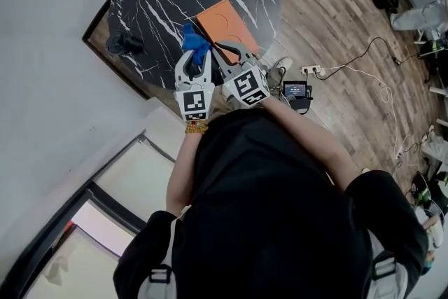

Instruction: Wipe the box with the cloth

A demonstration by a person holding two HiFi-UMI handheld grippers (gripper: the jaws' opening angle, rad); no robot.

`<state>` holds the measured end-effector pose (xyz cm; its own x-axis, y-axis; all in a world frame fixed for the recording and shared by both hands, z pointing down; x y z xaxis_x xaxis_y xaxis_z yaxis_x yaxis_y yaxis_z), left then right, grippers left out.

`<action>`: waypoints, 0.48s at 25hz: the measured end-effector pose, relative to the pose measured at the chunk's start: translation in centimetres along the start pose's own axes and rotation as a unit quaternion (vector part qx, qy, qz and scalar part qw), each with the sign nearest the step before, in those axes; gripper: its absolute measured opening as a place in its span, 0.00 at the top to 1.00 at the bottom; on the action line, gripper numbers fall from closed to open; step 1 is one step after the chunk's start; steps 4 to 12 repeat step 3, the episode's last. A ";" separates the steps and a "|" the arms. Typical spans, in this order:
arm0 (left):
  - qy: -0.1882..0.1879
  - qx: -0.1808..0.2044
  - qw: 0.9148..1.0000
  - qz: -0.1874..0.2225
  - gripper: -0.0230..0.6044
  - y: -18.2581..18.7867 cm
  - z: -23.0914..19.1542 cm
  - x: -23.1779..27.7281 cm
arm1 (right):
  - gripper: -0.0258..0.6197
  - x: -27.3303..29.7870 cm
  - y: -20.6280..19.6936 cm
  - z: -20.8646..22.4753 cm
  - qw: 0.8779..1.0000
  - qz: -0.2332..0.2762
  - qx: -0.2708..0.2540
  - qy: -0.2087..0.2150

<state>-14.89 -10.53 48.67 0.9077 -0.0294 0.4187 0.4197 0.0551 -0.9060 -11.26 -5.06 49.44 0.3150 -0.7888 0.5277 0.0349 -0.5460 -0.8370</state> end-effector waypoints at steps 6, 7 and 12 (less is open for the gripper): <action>0.002 -0.004 1.000 -0.006 0.78 -0.5 -0.1 -0.1 | 0.93 0.1 -0.2 -0.2 1.000 -0.002 0.000 0.005; 0.002 -0.004 1.000 -0.006 0.78 -0.5 -0.1 -0.1 | 0.93 0.1 -0.2 -0.2 1.000 -0.002 0.000 0.005; 0.002 -0.004 1.000 -0.006 0.78 -0.5 -0.1 -0.1 | 0.93 0.1 -0.2 -0.2 1.000 -0.002 0.000 0.005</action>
Point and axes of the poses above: the fingertips, and each gripper's own axes: x forward along the fingers, z to its right, y out of its top, the point moved 3 cm from there along -x, backward along the fingers, and after that the axes turned 10 degrees about -z, right-handed, at the moved point
